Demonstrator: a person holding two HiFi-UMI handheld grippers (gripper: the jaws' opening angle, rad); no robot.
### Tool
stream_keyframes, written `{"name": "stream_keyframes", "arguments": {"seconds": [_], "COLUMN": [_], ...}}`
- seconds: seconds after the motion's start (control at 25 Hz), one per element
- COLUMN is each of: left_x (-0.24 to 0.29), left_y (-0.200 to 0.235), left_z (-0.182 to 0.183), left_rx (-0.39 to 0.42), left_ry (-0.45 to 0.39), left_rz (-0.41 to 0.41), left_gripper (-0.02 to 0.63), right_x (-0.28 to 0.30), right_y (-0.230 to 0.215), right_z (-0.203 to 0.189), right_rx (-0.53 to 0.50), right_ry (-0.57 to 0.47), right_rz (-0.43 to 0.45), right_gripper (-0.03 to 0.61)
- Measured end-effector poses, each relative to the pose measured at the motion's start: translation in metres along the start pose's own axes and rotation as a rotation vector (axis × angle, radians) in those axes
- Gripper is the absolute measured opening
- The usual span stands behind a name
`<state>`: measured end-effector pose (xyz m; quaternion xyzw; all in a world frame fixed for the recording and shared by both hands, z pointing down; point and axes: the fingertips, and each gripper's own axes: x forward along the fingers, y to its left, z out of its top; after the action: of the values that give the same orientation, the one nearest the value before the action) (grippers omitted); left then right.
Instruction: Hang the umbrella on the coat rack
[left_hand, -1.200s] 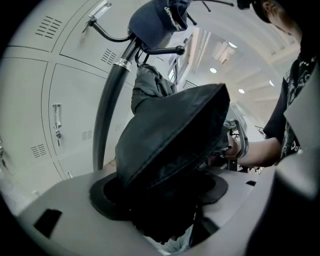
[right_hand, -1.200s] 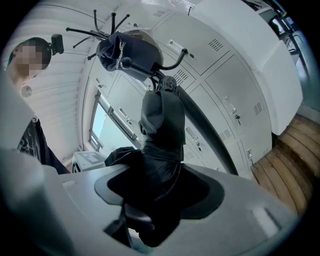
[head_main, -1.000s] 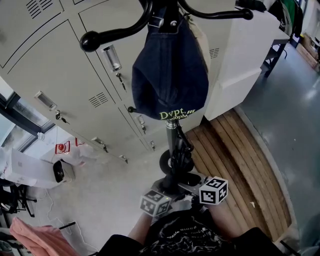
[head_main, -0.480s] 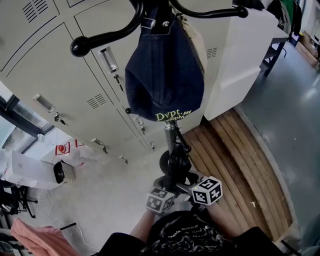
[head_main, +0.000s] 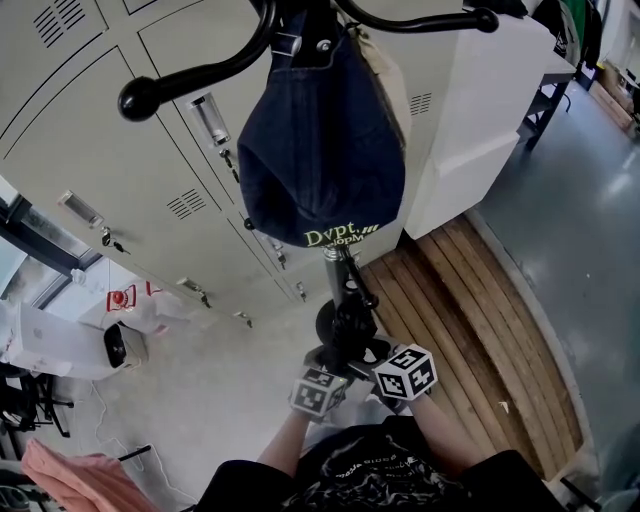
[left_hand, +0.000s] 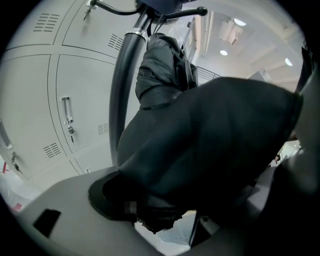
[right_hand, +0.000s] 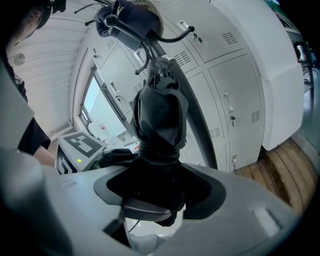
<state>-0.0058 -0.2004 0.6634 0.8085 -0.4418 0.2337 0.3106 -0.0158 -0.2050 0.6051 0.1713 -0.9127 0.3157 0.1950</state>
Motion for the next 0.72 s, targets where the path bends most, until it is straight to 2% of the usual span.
{"name": "stream_keyframes", "arguments": {"seconds": [0.2,0.48,0.64,0.72], "left_x": [0.012,0.032,0.042,0.046], "left_y": [0.013,0.025,0.032,0.038], "left_z": [-0.002,-0.002,-0.004,-0.002], "left_rx": [-0.002,-0.001,0.016,0.027], "left_ry": [0.015,0.029,0.068,0.077], "left_rz": [0.050,0.038,0.047,0.062], "left_gripper": [0.325,0.325,0.325,0.325], "right_x": [0.010,0.021,0.026,0.030], "right_y": [-0.010,-0.027,-0.037,-0.040], "right_z": [-0.001,-0.005,-0.007,-0.006], "right_rx": [-0.074,-0.076,-0.049,-0.077], "right_ry": [0.070,0.111,0.131,0.157], "right_rz": [-0.006,-0.038,-0.046,-0.048], "right_gripper": [0.270,0.264,0.264,0.264]}}
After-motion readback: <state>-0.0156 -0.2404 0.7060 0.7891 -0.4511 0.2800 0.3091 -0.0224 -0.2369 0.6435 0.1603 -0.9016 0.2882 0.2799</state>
